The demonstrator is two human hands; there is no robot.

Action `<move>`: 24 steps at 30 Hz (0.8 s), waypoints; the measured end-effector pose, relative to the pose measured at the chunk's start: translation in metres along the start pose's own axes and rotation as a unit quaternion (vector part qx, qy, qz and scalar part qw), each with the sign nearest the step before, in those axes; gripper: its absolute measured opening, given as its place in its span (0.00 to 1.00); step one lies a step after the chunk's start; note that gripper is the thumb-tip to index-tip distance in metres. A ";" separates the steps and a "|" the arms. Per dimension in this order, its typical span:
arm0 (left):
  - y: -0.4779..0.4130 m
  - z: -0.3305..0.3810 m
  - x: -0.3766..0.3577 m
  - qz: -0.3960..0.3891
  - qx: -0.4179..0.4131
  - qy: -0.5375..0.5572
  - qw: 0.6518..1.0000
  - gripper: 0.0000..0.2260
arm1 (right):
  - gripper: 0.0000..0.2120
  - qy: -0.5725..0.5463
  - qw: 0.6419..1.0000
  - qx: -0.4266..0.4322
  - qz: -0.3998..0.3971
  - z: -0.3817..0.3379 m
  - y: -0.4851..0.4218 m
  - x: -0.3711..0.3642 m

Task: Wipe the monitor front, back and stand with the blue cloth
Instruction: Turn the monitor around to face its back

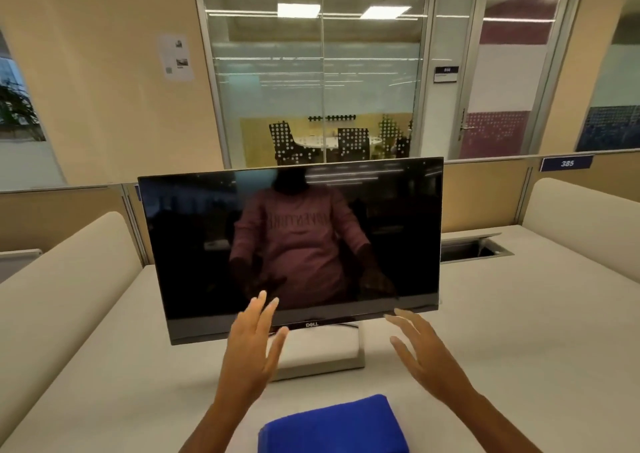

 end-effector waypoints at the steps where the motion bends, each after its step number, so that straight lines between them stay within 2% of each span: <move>1: -0.009 -0.006 0.014 0.028 0.012 -0.007 1.000 0.36 | 0.30 0.004 0.999 0.008 0.036 -0.001 -0.011 0.013; 6: -0.044 -0.038 0.074 0.152 0.081 -0.057 0.983 0.31 | 0.21 0.002 0.985 0.012 0.170 -0.004 -0.060 0.072; 9: -0.063 -0.051 0.100 0.184 0.094 -0.078 0.975 0.30 | 0.20 0.019 0.975 0.021 0.220 -0.010 -0.082 0.099; 13: -0.096 -0.052 0.130 0.200 0.065 -0.130 0.969 0.30 | 0.21 0.059 0.961 0.047 0.265 -0.027 -0.115 0.137; 17: -0.126 -0.046 0.148 0.184 0.052 -0.169 0.967 0.31 | 0.20 0.105 0.952 0.062 0.280 -0.047 -0.147 0.170; 21: -0.146 -0.039 0.149 0.157 0.036 -0.200 0.966 0.36 | 0.20 0.163 0.944 0.023 0.287 -0.058 -0.165 0.189; 24: -0.153 -0.035 0.146 0.151 0.041 -0.211 0.965 0.36 | 0.19 0.177 0.952 -0.011 0.251 -0.059 -0.173 0.191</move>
Point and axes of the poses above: each hand's wrist, its own y-axis away from the middle knuckle, its own x-axis out of the back of the hand, z = x × y, the point moved 7 cm from there along -y, towards the middle knuckle, and after that the axes turned 5 degrees about -x, right-handed, at the moved point
